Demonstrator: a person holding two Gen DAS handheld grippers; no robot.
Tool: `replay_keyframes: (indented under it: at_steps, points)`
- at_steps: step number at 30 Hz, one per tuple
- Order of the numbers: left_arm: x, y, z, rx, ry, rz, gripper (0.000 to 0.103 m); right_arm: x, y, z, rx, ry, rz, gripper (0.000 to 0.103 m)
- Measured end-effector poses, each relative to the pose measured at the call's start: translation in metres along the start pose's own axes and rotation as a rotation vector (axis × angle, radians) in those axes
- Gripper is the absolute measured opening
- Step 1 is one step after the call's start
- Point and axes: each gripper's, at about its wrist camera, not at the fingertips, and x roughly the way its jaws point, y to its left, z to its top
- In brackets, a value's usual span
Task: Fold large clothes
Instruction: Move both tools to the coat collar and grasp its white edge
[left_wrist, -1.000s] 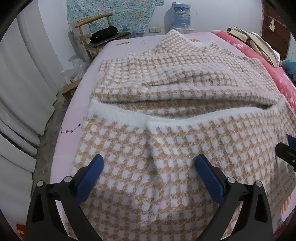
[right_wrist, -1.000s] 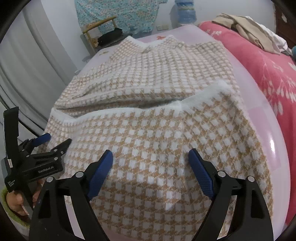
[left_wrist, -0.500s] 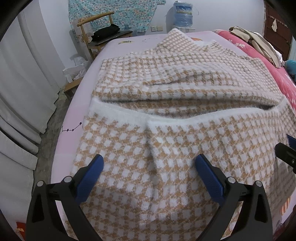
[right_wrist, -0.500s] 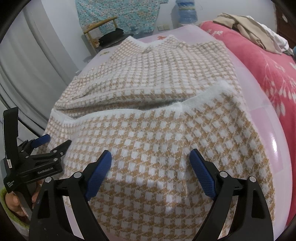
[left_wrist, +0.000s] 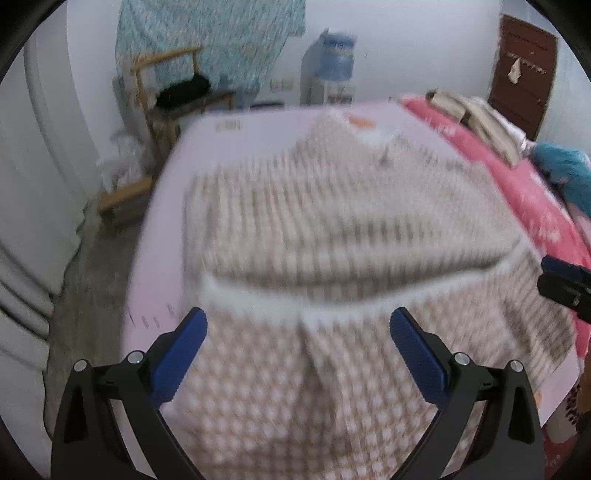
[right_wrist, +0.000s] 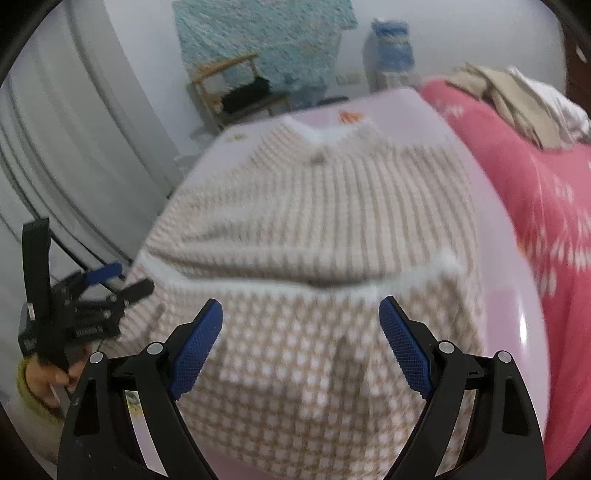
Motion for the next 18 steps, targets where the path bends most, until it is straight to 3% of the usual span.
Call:
replay_keyframes:
  at_steps: [5, 10, 18]
  points:
    - [-0.012, 0.015, 0.057, -0.006, -0.061, -0.048, 0.098, -0.009, 0.0, 0.043, -0.048, -0.031, 0.046, 0.083]
    - [0.002, 0.021, 0.123, 0.002, -0.127, -0.067, 0.098, -0.005, -0.013, 0.102, -0.078, -0.04, 0.07, 0.083]
    - [0.09, 0.016, 0.213, -0.095, -0.089, -0.133, 0.097, 0.062, -0.057, 0.193, -0.013, 0.011, -0.005, 0.083]
